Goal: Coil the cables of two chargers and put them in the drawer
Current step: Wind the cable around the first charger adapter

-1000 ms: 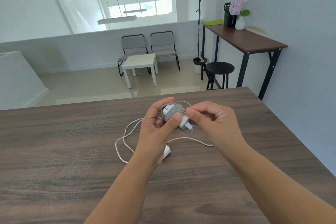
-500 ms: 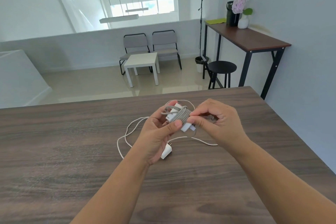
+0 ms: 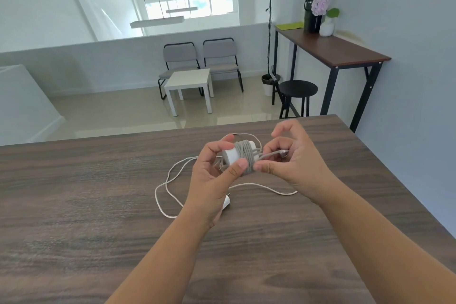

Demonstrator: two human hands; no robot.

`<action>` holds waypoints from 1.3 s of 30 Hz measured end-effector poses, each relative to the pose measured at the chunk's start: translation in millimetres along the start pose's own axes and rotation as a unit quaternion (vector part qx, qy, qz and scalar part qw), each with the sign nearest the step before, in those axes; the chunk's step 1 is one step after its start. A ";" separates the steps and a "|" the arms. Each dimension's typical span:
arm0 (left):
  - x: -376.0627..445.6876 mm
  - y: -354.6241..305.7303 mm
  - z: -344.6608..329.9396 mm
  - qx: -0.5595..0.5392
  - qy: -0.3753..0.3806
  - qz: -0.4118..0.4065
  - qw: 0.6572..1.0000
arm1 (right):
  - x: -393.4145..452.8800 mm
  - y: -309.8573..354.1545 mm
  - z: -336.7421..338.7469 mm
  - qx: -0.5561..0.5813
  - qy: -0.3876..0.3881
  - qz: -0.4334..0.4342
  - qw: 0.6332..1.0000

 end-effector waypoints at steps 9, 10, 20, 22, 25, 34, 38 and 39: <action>-2.4 9.0 4.1 0.088 0.003 -0.030 0.996 | -8.6 12.8 -14.4 0.086 -0.089 0.017 0.992; -4.1 9.7 4.4 0.088 -0.003 -0.032 0.996 | -9.6 16.0 -15.2 0.091 -0.099 0.017 0.991; -2.7 -1.7 3.1 0.001 -0.062 -0.038 0.997 | -29.9 -3.8 -21.1 0.324 -0.071 -0.135 0.934; -1.4 -4.0 4.5 -0.018 -0.070 -0.037 0.997 | -33.7 -7.1 -24.2 0.350 -0.068 -0.140 0.924; -1.5 -4.3 3.8 -0.036 -0.070 -0.036 0.996 | -31.7 -4.4 -24.8 0.362 -0.121 -0.114 0.917; -6.8 -1.8 7.7 0.191 0.013 -0.122 0.974 | -24.4 12.8 -24.6 0.260 -0.145 -0.054 0.953; -9.6 -6.7 3.8 0.364 0.052 -0.252 0.895 | -24.1 15.5 -23.0 0.252 -0.149 -0.052 0.955; -10.2 -8.0 2.4 0.385 0.059 -0.279 0.878 | -24.6 15.9 -22.9 0.245 -0.152 -0.054 0.956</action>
Point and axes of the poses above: each hand's wrist, its own x-axis towards the middle knuckle, its own z-axis out of the back of the hand, y = z × x, the point moved 2 cm from there along x, towards the middle knuckle, and after that the axes turned 9 degrees about -x, right-handed, at the moved point
